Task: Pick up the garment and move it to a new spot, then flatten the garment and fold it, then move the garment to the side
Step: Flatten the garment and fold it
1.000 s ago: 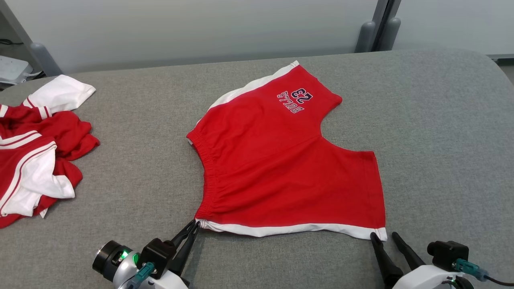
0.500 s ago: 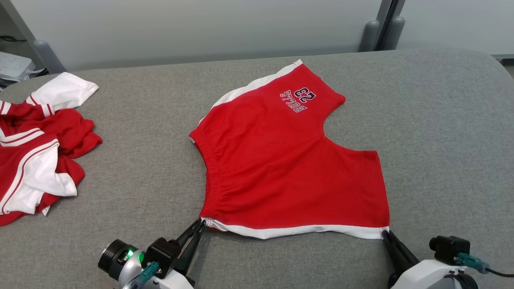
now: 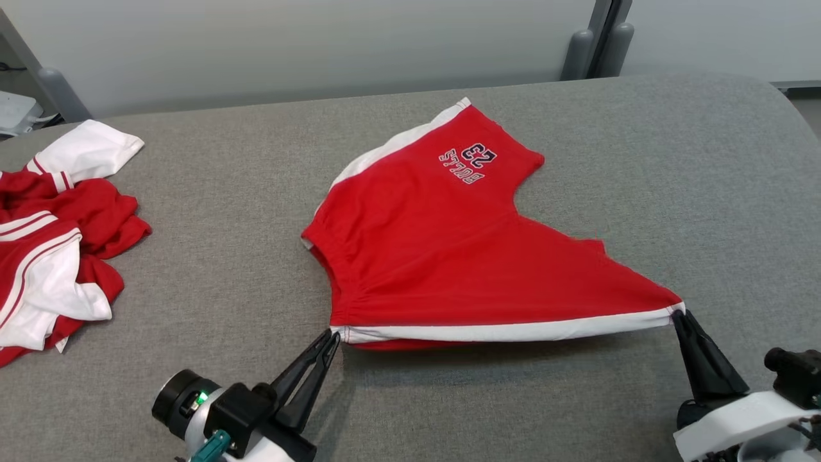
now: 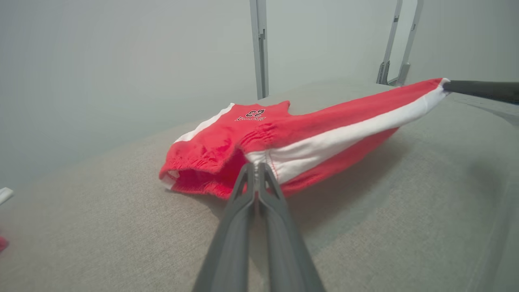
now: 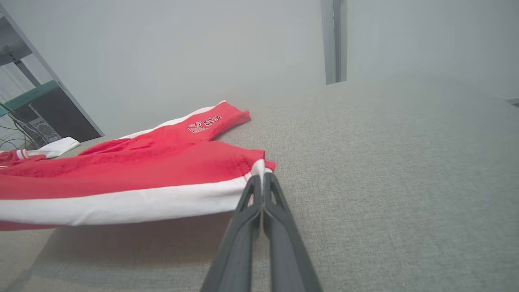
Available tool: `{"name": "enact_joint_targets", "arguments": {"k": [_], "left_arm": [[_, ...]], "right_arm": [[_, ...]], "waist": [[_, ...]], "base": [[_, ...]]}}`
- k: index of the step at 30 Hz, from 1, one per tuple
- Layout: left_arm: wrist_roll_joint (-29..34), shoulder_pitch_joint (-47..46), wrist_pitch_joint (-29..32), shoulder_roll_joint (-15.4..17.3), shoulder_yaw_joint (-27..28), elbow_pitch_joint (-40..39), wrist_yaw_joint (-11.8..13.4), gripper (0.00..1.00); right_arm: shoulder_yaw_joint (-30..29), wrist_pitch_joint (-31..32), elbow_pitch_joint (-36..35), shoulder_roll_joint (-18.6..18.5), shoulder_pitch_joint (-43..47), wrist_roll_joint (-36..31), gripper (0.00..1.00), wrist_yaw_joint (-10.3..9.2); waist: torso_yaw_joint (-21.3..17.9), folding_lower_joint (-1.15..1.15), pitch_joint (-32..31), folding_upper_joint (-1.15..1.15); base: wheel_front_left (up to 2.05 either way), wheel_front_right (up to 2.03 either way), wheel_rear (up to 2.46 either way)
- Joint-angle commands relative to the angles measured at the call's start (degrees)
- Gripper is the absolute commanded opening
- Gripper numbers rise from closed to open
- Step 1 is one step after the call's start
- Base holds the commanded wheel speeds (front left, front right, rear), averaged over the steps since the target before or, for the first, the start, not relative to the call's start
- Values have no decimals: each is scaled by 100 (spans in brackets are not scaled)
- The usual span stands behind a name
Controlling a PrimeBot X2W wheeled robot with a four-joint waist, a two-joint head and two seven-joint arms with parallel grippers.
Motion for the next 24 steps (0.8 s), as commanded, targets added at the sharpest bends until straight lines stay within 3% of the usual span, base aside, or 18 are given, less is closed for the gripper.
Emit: {"name": "enact_joint_targets", "arguments": {"k": [1, 14, 19, 24], "left_arm": [[-92, -44, -35, 158, 164, -263, -23, 0], [-399, 705, 391, 688, -335, -1507, -23, 0], [-721, 856, 525, 747, -483, -1686, -23, 0], [-1256, 596, 423, 721, -803, -1549, -23, 0]], "right_arm": [[-22, -68, -292, -146, 130, -75, 0, 0], [-667, -68, -2168, -583, 1527, 239, 0, 0], [-889, -68, -2070, -658, 1819, 146, 0, 0], [-641, -68, -1706, -545, 1221, 332, 0, 0]], "waist": [[-21, 0, -34, 0], [-148, 0, -336, 0], [-165, 0, -375, 0], [-204, 0, -308, 0]], "base": [[0, 0, 0], [0, 0, 0], [0, 0, 0], [0, 0, 0]]}}
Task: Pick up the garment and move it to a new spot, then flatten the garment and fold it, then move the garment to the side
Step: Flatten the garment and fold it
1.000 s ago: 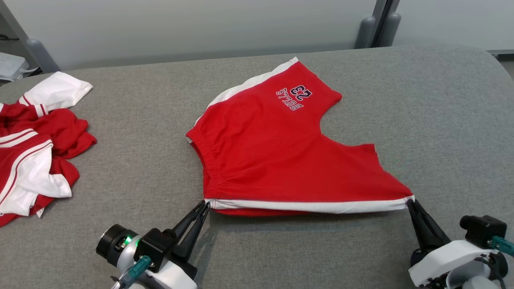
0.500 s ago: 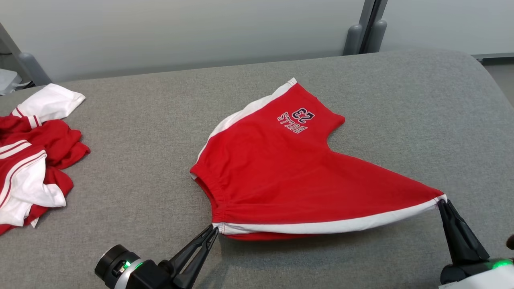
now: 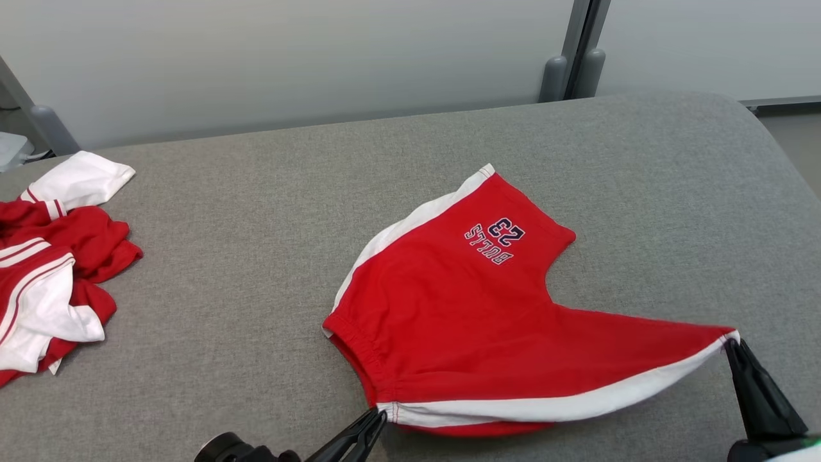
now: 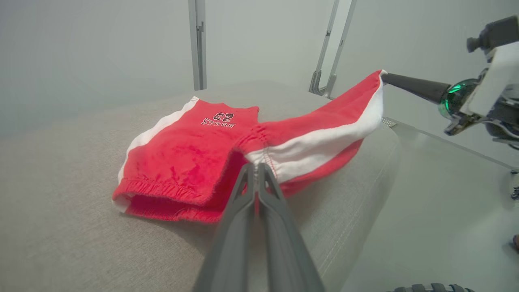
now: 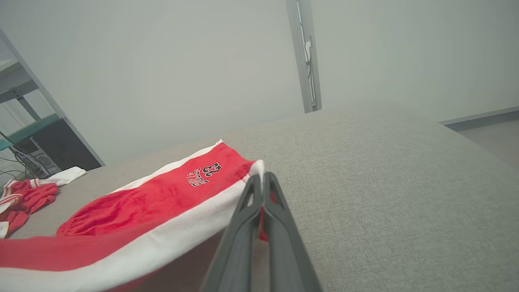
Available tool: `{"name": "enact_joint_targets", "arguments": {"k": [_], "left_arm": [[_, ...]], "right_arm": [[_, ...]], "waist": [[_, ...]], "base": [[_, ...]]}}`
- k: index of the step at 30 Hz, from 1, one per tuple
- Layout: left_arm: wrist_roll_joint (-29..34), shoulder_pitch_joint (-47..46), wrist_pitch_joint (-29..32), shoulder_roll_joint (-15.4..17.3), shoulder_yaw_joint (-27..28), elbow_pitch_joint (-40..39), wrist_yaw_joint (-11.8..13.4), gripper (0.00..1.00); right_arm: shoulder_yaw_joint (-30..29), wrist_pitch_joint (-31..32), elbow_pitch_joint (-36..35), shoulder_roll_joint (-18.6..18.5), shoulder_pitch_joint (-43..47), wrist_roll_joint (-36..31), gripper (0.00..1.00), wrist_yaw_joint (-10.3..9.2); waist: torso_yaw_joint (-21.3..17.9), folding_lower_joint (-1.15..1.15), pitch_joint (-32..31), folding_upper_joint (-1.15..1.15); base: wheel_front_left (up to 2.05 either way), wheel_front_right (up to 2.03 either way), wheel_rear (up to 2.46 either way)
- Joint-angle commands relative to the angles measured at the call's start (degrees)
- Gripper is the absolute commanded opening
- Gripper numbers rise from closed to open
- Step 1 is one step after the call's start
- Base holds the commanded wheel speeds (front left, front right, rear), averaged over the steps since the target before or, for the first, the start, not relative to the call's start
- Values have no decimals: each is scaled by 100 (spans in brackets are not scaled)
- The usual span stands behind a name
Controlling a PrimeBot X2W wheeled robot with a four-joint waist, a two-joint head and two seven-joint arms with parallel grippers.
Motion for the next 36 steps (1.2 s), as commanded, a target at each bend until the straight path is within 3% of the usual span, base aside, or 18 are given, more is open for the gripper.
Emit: {"name": "enact_joint_targets", "arguments": {"k": [1, 6, 11, 19, 28, 36], "left_arm": [[-136, -443, -68, 47, 89, -63, -23, 0], [-367, -872, -169, -24, -207, 246, -23, 0], [-683, -1268, -355, -262, -142, 742, -23, 0], [-1798, -1950, -476, -530, -23, 1317, -23, 0], [-1810, -2862, -510, -739, -3, 1984, -23, 0], [-1746, -3048, -513, -1075, 229, 2393, 25, 0]], "right_arm": [[100, -67, 95, -174, -402, -11, 0, 0], [174, -67, 846, -28, -1100, -138, 0, 0], [290, -67, 1775, 212, -2045, -335, 0, 0], [602, -67, 2763, 327, -3450, -657, 0, 0], [1121, -67, 3754, 290, -4900, -805, 0, 0], [1775, -67, 4475, 248, -5671, -594, 0, 0]], "waist": [[-2, 0, 52, 0], [53, 0, 140, 0], [121, 0, 299, 0], [397, 0, 747, 0], [809, 0, 1431, 0], [1052, 0, 1607, 0]], "base": [[0, 0, 0], [0, 0, 0], [0, 0, 0], [0, 0, 0], [0, 0, 0], [0, 0, 0]]}}
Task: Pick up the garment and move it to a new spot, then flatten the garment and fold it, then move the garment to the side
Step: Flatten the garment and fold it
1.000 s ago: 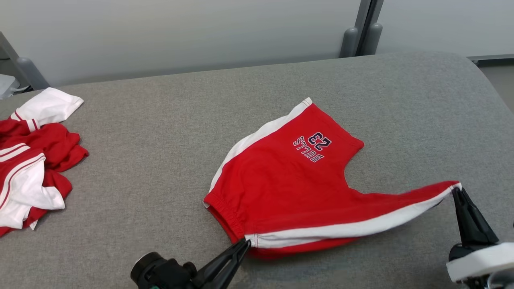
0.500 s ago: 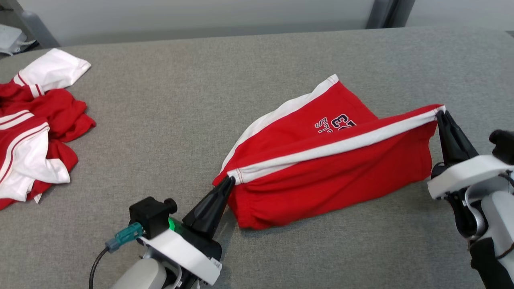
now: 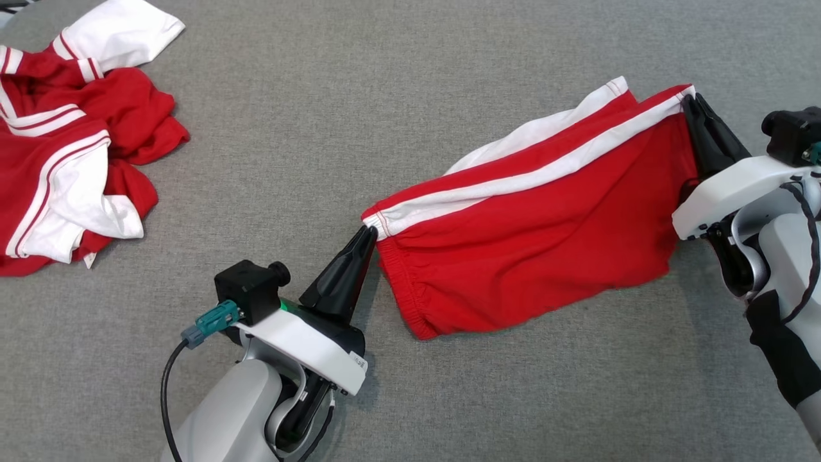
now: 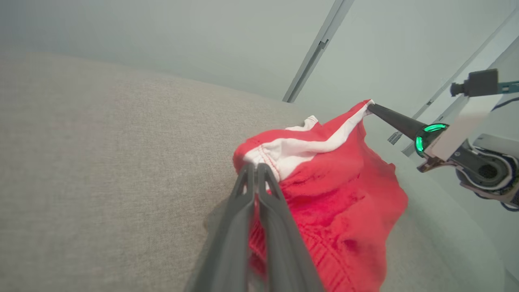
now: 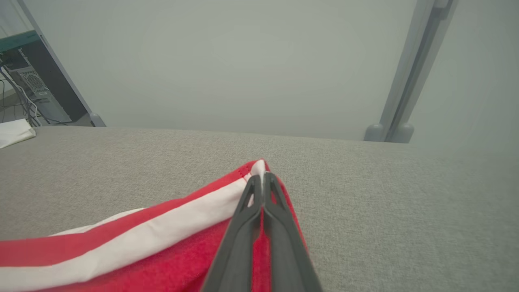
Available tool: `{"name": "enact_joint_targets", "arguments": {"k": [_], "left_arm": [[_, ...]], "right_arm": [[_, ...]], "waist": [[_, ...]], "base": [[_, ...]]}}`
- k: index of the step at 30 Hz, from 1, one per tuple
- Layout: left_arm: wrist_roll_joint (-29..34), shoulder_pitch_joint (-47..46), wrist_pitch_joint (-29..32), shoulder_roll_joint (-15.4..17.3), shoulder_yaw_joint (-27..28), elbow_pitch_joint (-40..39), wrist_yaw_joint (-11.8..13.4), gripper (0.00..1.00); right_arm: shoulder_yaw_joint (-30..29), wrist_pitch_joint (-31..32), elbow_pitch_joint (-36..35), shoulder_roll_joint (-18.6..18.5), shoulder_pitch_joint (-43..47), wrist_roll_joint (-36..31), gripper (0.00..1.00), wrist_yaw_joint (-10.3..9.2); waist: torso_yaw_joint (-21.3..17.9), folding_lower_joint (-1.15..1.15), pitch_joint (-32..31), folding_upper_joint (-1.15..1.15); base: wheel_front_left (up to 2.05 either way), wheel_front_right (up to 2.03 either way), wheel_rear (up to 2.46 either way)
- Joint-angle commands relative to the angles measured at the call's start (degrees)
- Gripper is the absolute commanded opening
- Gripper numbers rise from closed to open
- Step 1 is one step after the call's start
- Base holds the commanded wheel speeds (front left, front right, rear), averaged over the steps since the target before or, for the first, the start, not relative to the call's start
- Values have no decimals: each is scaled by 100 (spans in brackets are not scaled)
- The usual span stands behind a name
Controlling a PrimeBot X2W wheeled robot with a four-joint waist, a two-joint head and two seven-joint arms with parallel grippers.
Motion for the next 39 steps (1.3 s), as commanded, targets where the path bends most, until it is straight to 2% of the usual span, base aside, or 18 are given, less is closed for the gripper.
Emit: {"name": "enact_joint_targets", "arguments": {"k": [1, 15, 31, 33, 34, 35, 36, 37, 38, 39], "left_arm": [[45, -197, -57, 50, 227, -87, 41, 0], [13, -523, 151, -100, 35, 1, 87, 0], [101, -682, 259, -160, -2, 301, 442, 0], [101, -697, 265, -170, -16, 323, 449, 0], [100, -700, 266, -174, -24, 334, 451, 0], [101, -709, 264, -181, -47, 356, 439, 0], [103, -716, 268, -185, -59, 379, 437, 11], [100, -725, 269, -190, -66, 407, 436, 29], [103, -736, 274, -193, -73, 443, 442, 86], [105, -748, 288, -197, -84, 483, 447, 97]], "right_arm": [[132, -60, 13, -68, -145, 66, 0, -1], [716, -60, 928, -95, -889, 355, 0, -1], [572, -60, 1199, -94, -968, 273, 0, -1], [550, -60, 1194, -83, -958, 274, 18, -1], [544, -60, 1189, -74, -949, 277, 24, -1], [564, -60, 1170, -49, -930, 292, 41, -1], [574, -60, 1157, -39, -928, 297, 46, -1], [589, -60, 1134, -24, -926, 300, 50, -1], [600, -60, 1104, -10, -920, 307, 88, -1], [607, -60, 1080, -3, -914, 313, 100, -1]], "waist": [[88, 0, 48, 0], [410, 0, 313, 0], [549, 0, 381, 0], [556, 0, 373, 0], [558, 0, 367, 0], [561, 0, 354, 0], [558, 0, 348, 0], [552, 0, 338, 0], [542, 0, 322, 0], [531, 0, 307, 0]], "base": [[0, 0, 0], [0, 0, 0], [0, 0, 0], [0, 0, 0], [0, 0, 0], [0, 0, 0], [0, 0, 0], [0, 0, 0], [0, 0, 0], [0, 0, 0]]}}
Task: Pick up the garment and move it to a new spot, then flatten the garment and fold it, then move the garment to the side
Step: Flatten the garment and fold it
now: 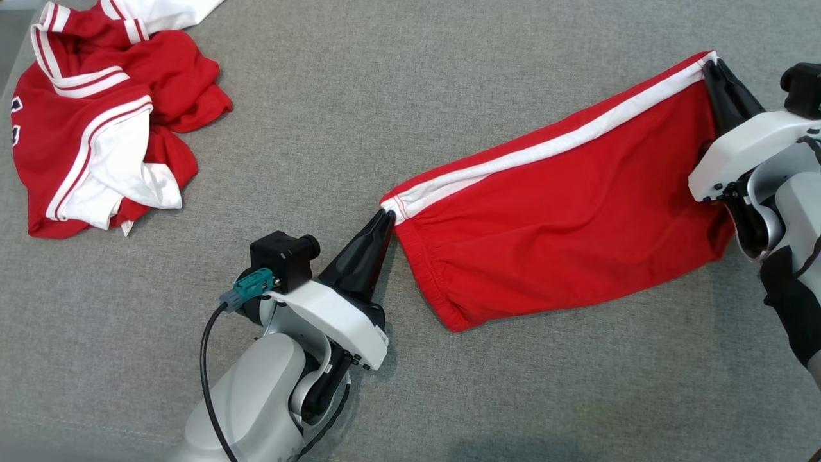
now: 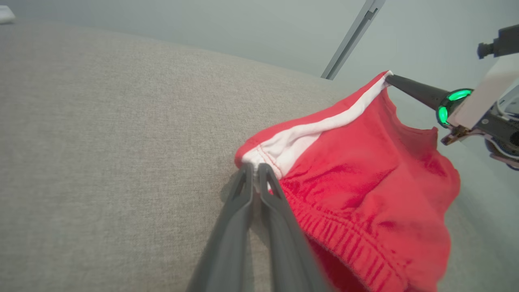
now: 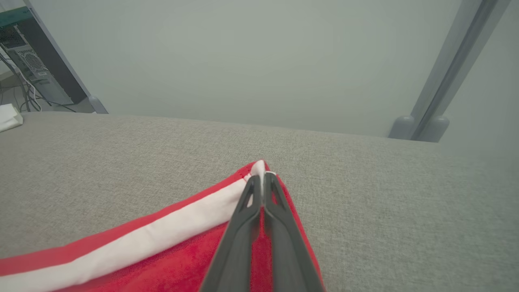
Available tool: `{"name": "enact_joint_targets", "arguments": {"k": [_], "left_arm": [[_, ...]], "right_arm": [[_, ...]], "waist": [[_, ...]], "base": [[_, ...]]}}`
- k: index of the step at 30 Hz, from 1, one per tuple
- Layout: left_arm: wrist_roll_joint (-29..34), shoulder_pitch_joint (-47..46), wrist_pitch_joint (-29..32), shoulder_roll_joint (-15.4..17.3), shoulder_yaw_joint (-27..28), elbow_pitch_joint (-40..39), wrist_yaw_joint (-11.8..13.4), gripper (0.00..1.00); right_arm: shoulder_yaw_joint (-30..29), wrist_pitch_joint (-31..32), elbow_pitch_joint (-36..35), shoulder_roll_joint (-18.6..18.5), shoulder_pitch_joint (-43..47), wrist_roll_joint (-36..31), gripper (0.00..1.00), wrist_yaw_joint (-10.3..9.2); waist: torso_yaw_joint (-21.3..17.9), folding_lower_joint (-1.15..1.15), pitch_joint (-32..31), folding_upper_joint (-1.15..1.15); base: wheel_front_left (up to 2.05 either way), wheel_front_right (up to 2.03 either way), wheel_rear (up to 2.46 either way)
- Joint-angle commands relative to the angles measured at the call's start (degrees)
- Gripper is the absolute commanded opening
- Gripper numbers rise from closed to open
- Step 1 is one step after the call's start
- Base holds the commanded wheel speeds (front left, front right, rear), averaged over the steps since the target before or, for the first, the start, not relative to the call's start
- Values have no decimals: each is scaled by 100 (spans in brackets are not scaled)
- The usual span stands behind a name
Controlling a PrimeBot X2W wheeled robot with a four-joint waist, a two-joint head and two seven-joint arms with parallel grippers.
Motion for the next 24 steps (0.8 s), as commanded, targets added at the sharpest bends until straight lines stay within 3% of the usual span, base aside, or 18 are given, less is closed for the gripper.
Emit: {"name": "enact_joint_targets", "arguments": {"k": [1, 13, 24], "left_arm": [[16, -194, 0, 102, 150, -61, 20, 100], [25, -105, -127, 188, 261, 255, 215, 100], [321, 522, -345, 228, 1034, -314, 767, 100]], "right_arm": [[70, -60, -176, 31, 149, 22, 100, -1], [-242, -60, -784, 84, 602, -120, 100, -1], [-901, -60, -1756, 265, 1623, -578, 100, -1]], "waist": [[-24, 0, -26, 0], [-260, 0, -448, 0], [-483, 0, -930, 0]], "base": [[0, 0, 0], [0, 0, 0], [0, 0, 0]]}}
